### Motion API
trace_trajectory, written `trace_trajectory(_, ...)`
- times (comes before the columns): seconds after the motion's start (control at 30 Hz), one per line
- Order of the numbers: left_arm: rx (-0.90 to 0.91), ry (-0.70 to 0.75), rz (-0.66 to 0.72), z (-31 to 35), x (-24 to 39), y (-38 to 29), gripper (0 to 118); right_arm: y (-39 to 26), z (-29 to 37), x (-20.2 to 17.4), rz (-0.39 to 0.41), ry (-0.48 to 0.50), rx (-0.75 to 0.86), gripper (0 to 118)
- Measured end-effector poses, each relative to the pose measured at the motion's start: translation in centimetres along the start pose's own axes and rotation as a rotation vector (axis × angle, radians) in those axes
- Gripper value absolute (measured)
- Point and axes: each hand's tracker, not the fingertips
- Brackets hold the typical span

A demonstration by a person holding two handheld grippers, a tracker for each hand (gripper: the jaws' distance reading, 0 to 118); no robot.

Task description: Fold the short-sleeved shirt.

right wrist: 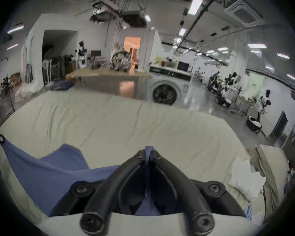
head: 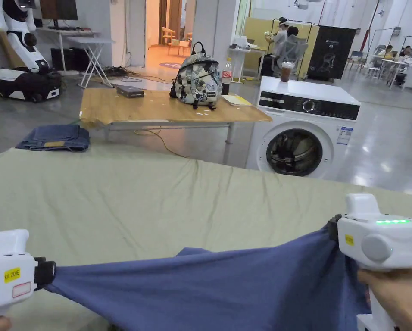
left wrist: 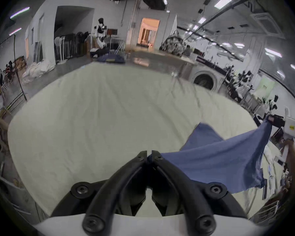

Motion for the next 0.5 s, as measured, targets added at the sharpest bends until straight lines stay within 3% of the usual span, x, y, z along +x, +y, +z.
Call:
trace_trajectory(0.2, 0.14, -0.038, -0.107, 3.5, 5.7, 8.8, 0, 5.6, 6.0, 3.3, -0.069, -0.09, 0.184, 2)
trace_trajectory(0.5, 0.332, -0.086, -0.111, 8.9, 12.3, 22.7, 0, 13.9, 11.0, 7.3, -0.137, -0.172, 0.338, 2)
